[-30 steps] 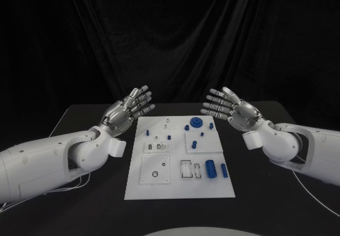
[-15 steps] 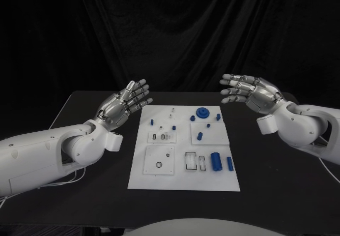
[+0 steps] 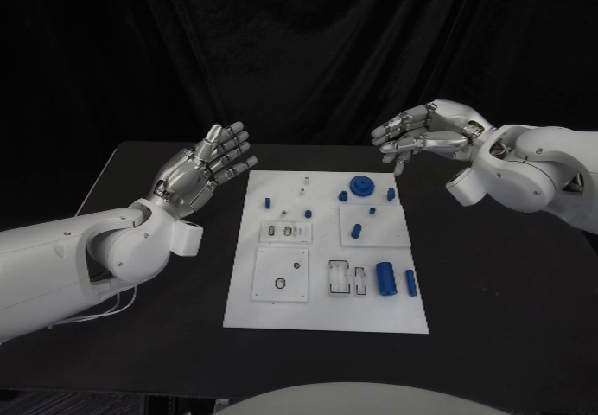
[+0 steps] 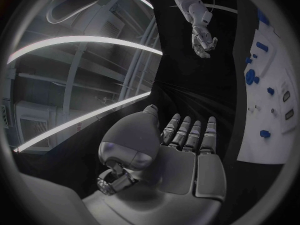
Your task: Assemble the parts on the task board
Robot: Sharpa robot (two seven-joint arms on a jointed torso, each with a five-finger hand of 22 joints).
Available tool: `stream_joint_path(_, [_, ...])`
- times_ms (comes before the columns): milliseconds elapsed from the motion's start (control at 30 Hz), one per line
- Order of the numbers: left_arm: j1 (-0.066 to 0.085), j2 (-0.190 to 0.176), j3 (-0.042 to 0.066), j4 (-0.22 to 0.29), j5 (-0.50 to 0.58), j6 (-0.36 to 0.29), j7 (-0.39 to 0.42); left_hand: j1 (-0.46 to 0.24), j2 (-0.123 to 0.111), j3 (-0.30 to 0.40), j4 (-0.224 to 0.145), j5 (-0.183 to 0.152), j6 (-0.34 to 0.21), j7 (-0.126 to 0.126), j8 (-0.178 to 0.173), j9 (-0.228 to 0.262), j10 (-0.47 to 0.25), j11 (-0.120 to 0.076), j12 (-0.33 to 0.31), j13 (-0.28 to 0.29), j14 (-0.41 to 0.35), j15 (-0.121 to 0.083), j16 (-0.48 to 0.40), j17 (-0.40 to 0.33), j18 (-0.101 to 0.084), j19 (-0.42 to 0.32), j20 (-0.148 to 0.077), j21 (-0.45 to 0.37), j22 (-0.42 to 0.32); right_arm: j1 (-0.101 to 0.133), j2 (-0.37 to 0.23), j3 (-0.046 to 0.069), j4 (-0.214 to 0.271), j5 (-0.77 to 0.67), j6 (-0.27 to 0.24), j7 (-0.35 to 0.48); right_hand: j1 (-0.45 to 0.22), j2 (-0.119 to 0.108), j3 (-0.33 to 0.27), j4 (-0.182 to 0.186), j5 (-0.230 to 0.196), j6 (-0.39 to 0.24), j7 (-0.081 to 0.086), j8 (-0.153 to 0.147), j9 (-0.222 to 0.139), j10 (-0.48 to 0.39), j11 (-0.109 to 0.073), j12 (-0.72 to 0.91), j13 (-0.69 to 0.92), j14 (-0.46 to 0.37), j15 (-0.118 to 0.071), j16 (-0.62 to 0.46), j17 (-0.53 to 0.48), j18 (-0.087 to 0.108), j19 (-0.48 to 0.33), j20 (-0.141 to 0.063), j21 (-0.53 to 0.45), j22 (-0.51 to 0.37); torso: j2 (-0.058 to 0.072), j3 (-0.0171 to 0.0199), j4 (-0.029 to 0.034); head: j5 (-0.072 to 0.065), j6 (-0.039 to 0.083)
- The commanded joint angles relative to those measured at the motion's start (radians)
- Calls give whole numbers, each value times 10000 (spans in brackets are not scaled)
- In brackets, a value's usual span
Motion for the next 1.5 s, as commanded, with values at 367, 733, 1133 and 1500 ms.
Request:
stream_joint_path(367, [72,-182,1,212,12,127,1705,-98,-25,320,-35,155,25,286,-7,-8,-383,-354,-235,-74,-79,119,-15,-46,105,-61,132,-14,-40,186,313,3,246,-6673,-1999,-1649,-771,-1433,2376,1307,-451,1077,-32,-1052,342,2546,-380,-2080,76,2452,-304,8791,8456,-847,490,15,7190,9218,610,-260,261,-234,327])
stream_joint_path(733, [75,-302,2,497,14,66,1741,-58,-40,465,-63,320,42,318,-35,-8,-615,-533,-419,-105,-217,113,-80,-88,93,-129,120,-51,-67,177,500,2,591,-11362,-1972,-3231,-1199,-1816,2207,1856,-876,501,-417,-1712,282,2085,-262,-2765,44,3267,-367,9964,10434,-1075,1845,-63,7721,10293,909,-389,342,-341,591])
stream_joint_path(1133, [75,-393,2,689,272,49,1752,-45,-56,543,-74,364,108,353,-58,-1,-704,-512,-464,-110,-742,-100,-375,-199,149,-312,30,-160,-125,22,653,2,670,-12817,-1856,-3681,-1226,-2031,2097,1971,-1018,327,-539,-1983,256,2035,-367,-2948,77,3162,-565,9720,9886,-1044,1796,-262,7565,10127,953,-403,344,-369,541])
stream_joint_path(1500, [75,-471,2,785,332,57,1721,4,-55,585,-110,476,172,388,-51,8,-693,-454,-435,-105,-805,-173,-405,-204,172,-406,-1,-218,-151,-135,819,2,511,-12966,-1793,-3796,-1347,-2054,1773,2172,-1564,441,-542,-2041,301,2078,-392,-2981,113,3136,-602,9538,9564,-1031,1819,-309,7461,10040,1018,-397,340,-435,527])
